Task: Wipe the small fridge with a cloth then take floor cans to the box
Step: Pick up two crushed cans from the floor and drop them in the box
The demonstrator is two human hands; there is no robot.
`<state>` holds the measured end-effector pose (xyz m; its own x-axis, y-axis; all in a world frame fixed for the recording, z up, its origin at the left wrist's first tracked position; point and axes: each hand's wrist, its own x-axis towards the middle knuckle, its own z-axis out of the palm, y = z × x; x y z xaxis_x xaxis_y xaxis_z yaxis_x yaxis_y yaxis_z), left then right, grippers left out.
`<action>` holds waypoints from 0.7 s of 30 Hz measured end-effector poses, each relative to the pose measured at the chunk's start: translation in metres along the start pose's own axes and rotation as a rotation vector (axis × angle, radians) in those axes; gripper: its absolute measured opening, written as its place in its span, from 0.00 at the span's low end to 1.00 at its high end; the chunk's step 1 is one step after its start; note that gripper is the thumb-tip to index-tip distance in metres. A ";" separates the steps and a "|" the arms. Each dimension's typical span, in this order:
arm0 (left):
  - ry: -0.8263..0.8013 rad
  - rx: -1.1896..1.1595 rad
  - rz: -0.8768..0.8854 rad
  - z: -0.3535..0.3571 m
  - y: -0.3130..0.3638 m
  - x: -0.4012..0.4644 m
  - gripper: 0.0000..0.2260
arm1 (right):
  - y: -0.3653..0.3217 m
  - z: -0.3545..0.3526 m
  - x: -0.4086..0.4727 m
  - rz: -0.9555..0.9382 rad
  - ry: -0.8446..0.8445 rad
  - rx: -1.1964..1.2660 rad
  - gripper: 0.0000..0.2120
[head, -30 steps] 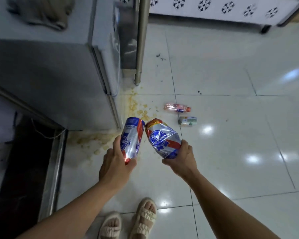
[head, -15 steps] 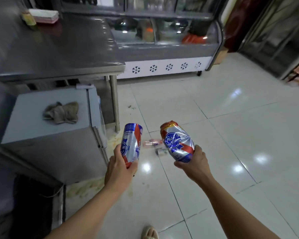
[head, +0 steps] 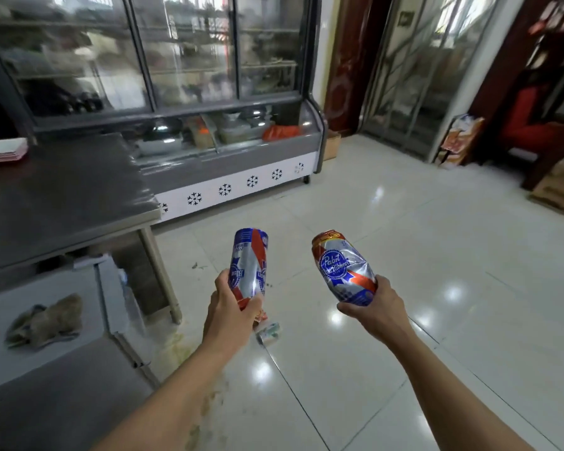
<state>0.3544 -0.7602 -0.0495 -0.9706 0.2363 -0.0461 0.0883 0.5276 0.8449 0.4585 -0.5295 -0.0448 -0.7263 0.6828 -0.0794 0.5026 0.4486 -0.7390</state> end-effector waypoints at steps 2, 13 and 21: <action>-0.014 -0.009 0.025 0.019 0.023 0.012 0.31 | 0.007 -0.023 0.015 -0.004 0.016 0.023 0.37; -0.074 -0.049 0.108 0.162 0.162 0.066 0.31 | 0.063 -0.175 0.125 -0.081 0.118 0.069 0.36; -0.155 -0.102 0.150 0.261 0.244 0.141 0.31 | 0.094 -0.245 0.232 -0.058 0.195 0.081 0.35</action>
<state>0.2977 -0.3854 0.0111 -0.9016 0.4324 0.0092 0.1980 0.3937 0.8977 0.4519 -0.1883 0.0313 -0.6443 0.7594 0.0899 0.4178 0.4480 -0.7904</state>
